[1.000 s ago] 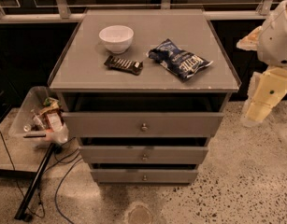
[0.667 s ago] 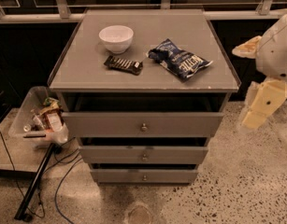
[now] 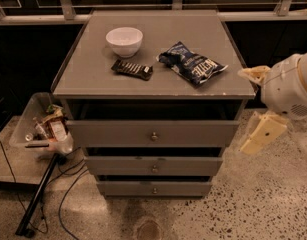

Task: Open top drawer

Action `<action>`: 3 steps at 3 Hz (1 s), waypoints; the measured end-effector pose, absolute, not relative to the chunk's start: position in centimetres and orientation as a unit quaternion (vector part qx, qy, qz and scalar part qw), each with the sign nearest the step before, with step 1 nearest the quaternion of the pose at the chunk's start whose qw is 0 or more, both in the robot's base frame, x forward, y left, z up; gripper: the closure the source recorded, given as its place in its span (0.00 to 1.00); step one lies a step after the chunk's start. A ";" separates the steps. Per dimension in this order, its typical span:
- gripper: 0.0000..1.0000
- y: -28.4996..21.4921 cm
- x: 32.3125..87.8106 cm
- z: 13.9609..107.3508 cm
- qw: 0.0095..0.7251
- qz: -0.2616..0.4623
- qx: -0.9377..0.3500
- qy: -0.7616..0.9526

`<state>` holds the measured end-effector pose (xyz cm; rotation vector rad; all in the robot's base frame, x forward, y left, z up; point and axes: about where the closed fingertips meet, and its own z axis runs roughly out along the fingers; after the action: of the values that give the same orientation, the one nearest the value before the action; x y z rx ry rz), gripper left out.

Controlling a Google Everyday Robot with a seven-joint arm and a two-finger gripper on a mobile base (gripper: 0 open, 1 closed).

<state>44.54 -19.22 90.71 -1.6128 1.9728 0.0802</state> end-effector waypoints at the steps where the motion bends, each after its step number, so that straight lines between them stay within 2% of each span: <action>1: 0.00 -18.6 46.4 84.8 0.305 0.022 -0.588 0.749; 3: 0.00 -18.4 47.3 82.8 0.296 0.031 -0.586 0.753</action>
Offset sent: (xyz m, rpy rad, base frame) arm 0.0339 0.0091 -0.1011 0.0122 -0.0145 -0.0608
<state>47.34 -18.37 82.77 -1.5586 2.0036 0.0824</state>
